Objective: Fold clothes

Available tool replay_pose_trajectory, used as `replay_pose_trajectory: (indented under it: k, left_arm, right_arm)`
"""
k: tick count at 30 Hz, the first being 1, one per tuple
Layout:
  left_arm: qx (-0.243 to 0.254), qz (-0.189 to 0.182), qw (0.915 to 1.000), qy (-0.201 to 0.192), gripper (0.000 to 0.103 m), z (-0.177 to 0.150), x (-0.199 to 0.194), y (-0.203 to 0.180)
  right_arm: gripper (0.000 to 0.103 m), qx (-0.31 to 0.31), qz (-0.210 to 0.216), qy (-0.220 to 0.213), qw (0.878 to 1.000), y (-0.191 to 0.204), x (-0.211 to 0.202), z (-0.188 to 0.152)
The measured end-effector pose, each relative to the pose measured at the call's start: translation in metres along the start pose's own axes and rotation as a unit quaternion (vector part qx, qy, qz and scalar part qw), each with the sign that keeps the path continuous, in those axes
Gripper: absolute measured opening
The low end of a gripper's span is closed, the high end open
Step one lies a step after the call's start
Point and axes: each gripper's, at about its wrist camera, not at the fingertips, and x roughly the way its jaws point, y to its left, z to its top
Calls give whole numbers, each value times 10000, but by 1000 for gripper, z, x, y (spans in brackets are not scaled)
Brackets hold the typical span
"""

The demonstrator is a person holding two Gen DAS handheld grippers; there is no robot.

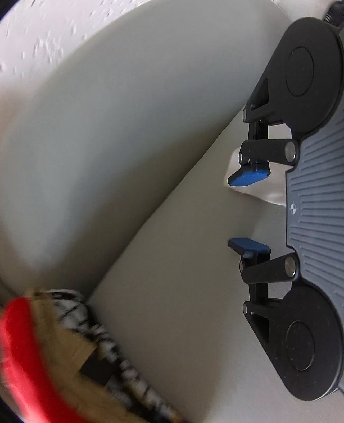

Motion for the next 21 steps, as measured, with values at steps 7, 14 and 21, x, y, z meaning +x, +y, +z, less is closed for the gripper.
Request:
replay_pose_trajectory:
  k: [7,14,21]
  left_arm:
    - [-259,-778,9955,476,26,6,24,3]
    - [-380,-801,9958,239,2,2,25,6]
    - [1140,217,9905,-733,2,-14,14,-28]
  right_arm:
    - [3,178,117,114,9997,-4,3,3]
    - [2,256,222,36,9994,-7,2,1]
    - [0,150,-221,-256,9993,0,5,-1]
